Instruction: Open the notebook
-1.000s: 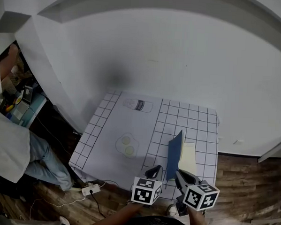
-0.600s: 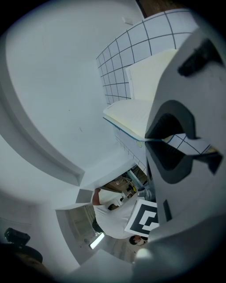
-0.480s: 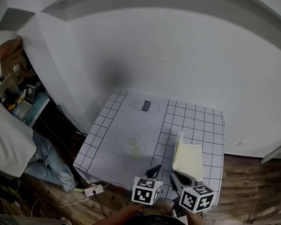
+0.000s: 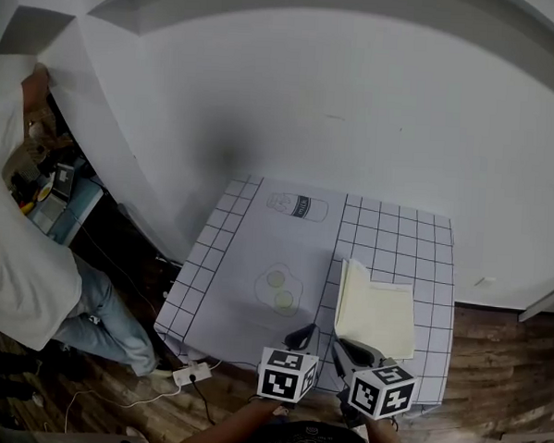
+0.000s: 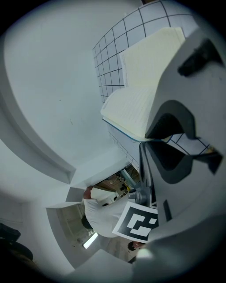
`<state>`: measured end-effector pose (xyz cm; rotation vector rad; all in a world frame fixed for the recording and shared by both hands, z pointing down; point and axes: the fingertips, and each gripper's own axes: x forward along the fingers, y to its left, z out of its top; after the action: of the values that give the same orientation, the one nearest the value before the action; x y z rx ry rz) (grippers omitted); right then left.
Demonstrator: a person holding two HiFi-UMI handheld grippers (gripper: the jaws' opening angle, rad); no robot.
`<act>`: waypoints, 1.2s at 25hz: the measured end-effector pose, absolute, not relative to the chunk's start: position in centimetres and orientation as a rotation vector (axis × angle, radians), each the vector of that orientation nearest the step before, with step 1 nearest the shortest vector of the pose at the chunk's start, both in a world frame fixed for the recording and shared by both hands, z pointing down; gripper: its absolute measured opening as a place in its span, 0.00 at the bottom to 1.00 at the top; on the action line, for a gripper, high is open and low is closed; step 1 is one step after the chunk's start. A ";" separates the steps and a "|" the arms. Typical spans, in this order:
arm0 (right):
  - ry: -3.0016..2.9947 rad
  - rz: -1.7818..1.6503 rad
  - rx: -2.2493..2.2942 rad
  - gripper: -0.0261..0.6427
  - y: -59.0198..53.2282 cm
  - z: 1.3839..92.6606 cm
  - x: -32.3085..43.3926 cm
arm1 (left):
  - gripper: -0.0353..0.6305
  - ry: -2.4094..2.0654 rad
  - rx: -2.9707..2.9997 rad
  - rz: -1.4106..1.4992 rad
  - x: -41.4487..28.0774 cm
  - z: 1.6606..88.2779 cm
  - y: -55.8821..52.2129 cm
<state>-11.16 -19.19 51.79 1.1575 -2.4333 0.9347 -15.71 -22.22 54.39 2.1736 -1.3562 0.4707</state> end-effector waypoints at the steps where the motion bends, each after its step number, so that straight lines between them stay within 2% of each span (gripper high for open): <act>1: -2.428 0.934 1.155 0.08 -19.2 52.0 -11.5 | 0.07 -1.355 2.174 0.469 -15.9 54.4 -22.3; 30: -2.149 0.775 1.184 0.09 -19.0 61.0 -16.5 | 0.07 -1.234 2.229 0.535 -20.9 56.1 -21.9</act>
<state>-16.50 -18.96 60.98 1.1838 -2.1485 0.7745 -20.88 -21.86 56.11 2.2293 -1.2341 0.5351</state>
